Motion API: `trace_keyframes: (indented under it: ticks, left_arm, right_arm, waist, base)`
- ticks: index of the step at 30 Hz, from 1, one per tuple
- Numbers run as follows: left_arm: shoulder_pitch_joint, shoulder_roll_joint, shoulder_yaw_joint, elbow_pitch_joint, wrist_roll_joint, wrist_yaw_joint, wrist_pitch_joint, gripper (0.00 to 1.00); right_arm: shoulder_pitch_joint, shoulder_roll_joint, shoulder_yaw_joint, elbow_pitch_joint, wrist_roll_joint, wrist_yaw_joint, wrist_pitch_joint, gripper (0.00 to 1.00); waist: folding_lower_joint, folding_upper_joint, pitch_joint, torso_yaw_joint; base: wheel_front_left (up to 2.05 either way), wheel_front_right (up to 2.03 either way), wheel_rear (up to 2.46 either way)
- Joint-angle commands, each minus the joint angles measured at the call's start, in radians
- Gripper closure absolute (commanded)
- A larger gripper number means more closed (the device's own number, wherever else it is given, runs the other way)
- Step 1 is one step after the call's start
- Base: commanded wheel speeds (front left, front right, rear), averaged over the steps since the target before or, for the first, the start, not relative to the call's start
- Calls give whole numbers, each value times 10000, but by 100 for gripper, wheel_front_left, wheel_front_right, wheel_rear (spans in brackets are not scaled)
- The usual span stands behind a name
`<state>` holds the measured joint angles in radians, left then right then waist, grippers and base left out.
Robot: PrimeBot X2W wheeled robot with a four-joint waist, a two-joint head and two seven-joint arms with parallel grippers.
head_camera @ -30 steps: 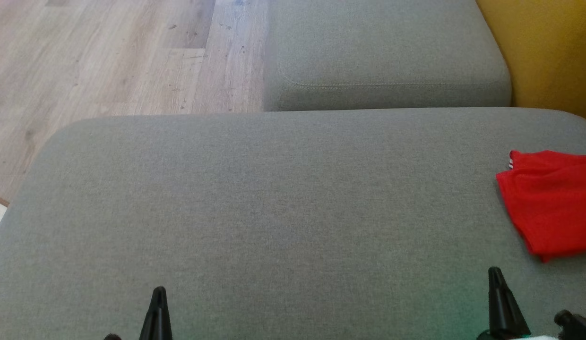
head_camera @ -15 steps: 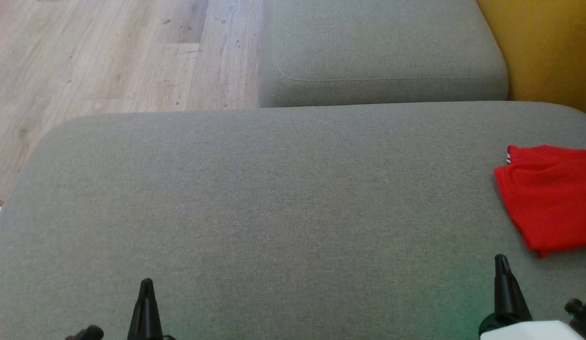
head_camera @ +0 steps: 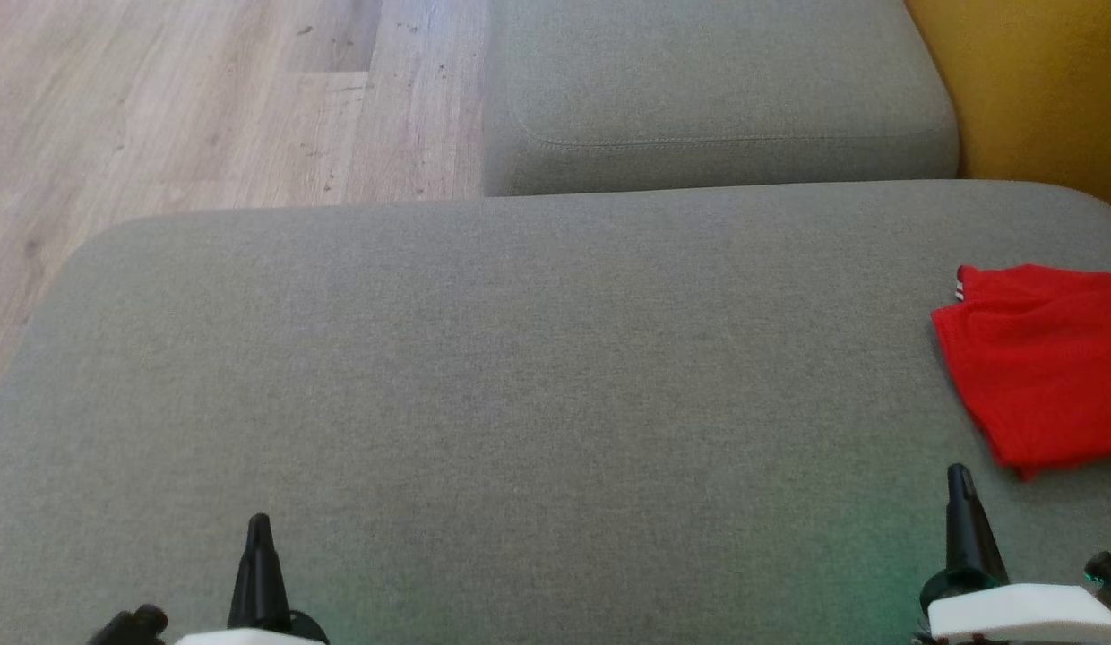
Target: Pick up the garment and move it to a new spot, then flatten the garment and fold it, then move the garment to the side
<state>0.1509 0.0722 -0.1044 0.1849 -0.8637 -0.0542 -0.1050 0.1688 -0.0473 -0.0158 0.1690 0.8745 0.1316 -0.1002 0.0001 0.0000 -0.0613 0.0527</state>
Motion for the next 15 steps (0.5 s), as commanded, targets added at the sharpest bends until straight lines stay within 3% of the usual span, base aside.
trace_keyframes:
  ticks: [1, 15]
  left_arm:
    - [-551, 110, 268, -258, -283, -78, 67, 100]
    - [-1004, 118, 589, -69, -2007, -234, 456, 100]
  right_arm:
    - [-524, -243, 26, -254, 306, -5, 72, 100]
    - [-1024, -266, -103, -30, 1988, -6, 460, 100]
  waist:
    - [-1, 0, 13, -11]
    - [-1, 0, 157, -128]
  base:
    - [0, 0, 0]
    - [0, 0, 0]
